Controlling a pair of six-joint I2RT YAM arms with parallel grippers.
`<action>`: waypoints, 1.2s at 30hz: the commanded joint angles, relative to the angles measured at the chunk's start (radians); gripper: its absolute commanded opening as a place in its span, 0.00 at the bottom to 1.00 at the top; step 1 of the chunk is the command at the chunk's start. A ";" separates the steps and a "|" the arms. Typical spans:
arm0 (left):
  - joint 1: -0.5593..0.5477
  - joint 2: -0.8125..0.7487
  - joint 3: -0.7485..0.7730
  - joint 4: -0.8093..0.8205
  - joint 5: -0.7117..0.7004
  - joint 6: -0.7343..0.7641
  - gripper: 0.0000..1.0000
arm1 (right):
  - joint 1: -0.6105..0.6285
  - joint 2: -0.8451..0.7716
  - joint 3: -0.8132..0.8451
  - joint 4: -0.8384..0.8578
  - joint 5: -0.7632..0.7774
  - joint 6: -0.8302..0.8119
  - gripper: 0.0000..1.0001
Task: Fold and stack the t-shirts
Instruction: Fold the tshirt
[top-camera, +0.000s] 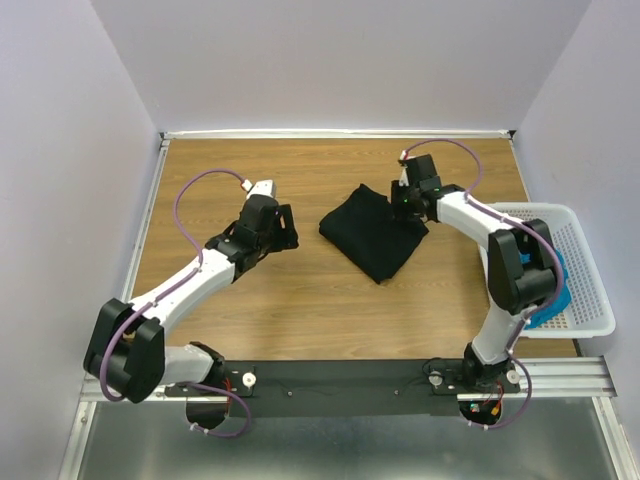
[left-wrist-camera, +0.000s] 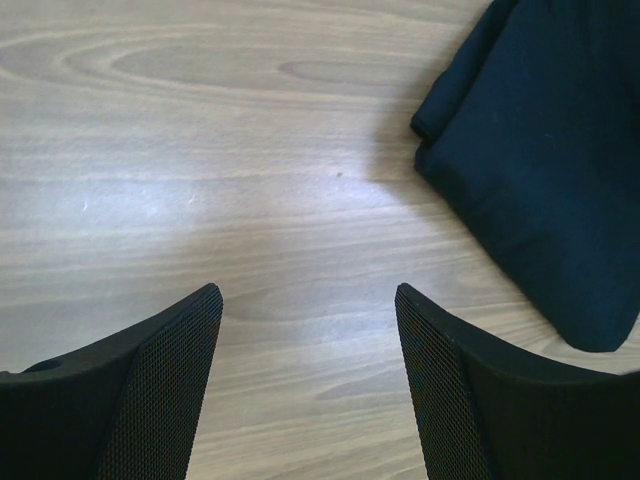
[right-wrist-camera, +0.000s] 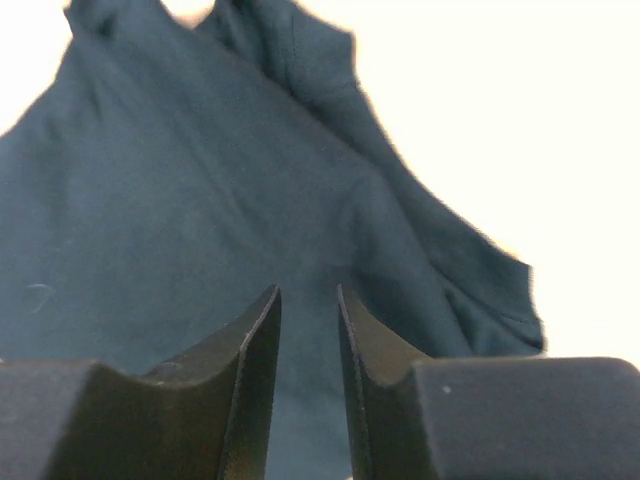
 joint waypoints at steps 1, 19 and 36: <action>-0.003 0.029 0.049 0.058 0.040 0.019 0.78 | -0.085 -0.087 -0.048 0.008 0.017 0.022 0.37; -0.063 0.234 0.258 0.107 0.081 0.087 0.77 | -0.258 -0.058 -0.144 0.010 0.109 0.109 0.35; -0.144 0.673 0.563 0.123 0.141 0.093 0.54 | -0.201 -0.334 -0.206 0.019 -0.342 0.144 0.42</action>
